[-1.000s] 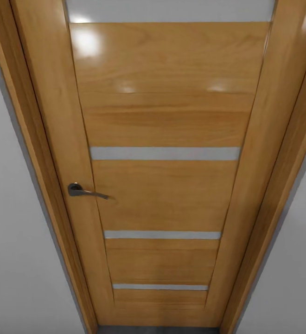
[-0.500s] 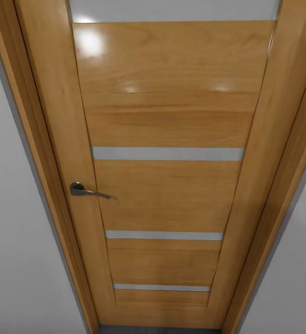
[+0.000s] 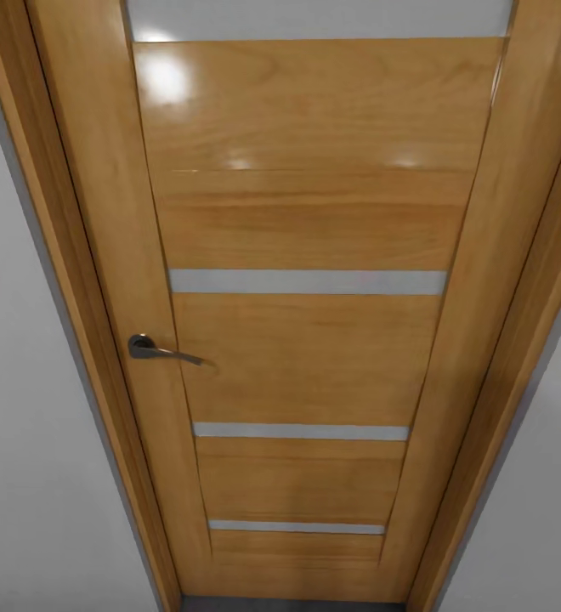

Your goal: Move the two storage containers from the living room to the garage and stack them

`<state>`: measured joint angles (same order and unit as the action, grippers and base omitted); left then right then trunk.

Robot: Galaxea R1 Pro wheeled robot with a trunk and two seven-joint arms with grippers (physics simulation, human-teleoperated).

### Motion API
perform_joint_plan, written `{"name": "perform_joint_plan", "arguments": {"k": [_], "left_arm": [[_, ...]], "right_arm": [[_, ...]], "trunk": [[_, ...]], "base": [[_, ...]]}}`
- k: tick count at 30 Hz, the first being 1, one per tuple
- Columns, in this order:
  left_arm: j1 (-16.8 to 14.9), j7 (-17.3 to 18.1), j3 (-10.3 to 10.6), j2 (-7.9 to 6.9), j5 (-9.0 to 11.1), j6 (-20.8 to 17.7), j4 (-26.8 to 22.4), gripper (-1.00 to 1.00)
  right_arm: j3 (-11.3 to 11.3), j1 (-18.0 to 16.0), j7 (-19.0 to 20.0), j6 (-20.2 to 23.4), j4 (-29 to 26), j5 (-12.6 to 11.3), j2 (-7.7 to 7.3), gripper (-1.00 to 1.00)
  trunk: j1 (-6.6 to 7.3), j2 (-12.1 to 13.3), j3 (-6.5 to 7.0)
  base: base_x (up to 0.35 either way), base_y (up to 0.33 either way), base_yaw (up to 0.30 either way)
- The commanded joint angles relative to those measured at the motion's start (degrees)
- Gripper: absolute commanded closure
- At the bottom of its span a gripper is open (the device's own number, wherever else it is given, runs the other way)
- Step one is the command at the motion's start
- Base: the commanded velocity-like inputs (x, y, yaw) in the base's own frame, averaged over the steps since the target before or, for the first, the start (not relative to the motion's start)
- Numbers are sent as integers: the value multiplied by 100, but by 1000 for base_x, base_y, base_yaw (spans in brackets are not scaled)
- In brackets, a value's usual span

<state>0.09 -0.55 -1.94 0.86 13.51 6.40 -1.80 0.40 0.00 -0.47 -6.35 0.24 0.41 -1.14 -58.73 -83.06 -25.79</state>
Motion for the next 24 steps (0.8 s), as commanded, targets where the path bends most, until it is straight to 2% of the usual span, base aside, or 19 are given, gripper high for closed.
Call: {"name": "perform_joint_plan", "arguments": {"k": [1,6,14,24], "left_arm": [[1,-6,-17,2,12,11,-4,-100],[0,-6,-18,2,12,11,0,-100],[1,13,-17,-11,19,11,4,-100],[5,-6,-17,-11,17,17,4,-100]], "right_arm": [[4,0,-5,-23,3,4,0,-100],[4,0,-5,-24,3,3,0,-100],[4,0,-5,-31,3,3,-2,-100],[8,0,-5,-29,3,-4,-9,-100]], "trunk": [[0,-2,-4],[0,-2,-4],[176,319,140],[176,319,140]], "base": [[0,0,0],[0,0,0],[0,0,0],[0,0,0]]}}
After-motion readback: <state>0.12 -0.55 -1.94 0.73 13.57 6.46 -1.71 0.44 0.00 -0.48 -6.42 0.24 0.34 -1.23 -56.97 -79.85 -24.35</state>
